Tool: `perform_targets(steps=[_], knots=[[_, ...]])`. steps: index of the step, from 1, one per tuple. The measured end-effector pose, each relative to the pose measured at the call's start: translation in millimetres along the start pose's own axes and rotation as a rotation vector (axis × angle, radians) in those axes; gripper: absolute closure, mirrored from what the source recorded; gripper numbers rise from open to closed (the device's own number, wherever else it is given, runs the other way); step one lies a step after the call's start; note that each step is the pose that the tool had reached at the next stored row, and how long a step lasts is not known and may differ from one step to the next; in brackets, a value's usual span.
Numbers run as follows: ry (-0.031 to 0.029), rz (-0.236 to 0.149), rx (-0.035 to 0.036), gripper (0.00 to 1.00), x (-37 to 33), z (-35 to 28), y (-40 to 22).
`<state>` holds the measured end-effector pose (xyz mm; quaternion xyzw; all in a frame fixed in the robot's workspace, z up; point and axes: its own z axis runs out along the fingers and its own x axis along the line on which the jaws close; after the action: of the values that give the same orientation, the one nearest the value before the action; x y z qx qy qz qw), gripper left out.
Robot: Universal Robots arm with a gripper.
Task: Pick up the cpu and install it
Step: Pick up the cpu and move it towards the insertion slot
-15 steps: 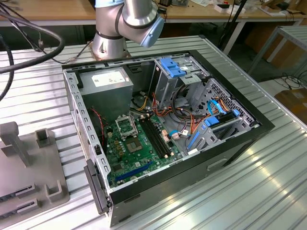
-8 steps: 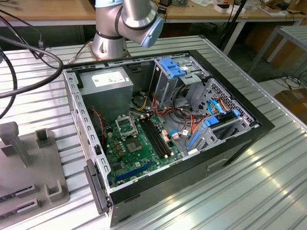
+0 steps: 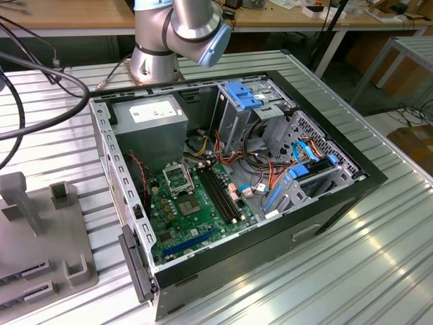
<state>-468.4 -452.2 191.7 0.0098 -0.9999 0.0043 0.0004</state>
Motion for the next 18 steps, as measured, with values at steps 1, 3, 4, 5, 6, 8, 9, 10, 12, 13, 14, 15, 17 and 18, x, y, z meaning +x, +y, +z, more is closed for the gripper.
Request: perform_targets(steps=[1,3,4,5,6,8,9,10,12,13,14,15,17,18], knots=[[0.0000,0.000,-0.0001,0.38,0.0,0.3,0.0],[0.0000,0.000,0.0000,0.38,-0.1,1.0,0.0],[0.0000,0.000,0.0000,0.38,-0.1,1.4,0.0],[0.0001,0.001,0.0002,0.38,-0.2,1.9,0.0],[0.0001,0.001,0.0004,0.38,-0.3,2.0,0.0],[-0.0002,0.001,0.0009,0.38,-0.7,2.2,0.0],[-0.0001,0.001,0.0013,0.38,-0.8,2.1,0.0],[0.0000,0.001,0.0015,0.38,-0.9,2.1,0.0],[0.0000,0.001,0.0018,0.40,-1.2,2.1,0.0],[0.0000,0.001,0.0018,0.47,-1.3,2.1,0.0],[0.0001,0.001,0.0019,0.47,-1.5,2.0,0.0],[0.0001,0.001,0.0019,0.47,-1.5,2.0,0.0],[0.0000,0.001,0.0018,0.53,-1.6,2.1,0.0],[0.0000,0.001,0.0018,0.53,-1.6,2.1,0.0]])
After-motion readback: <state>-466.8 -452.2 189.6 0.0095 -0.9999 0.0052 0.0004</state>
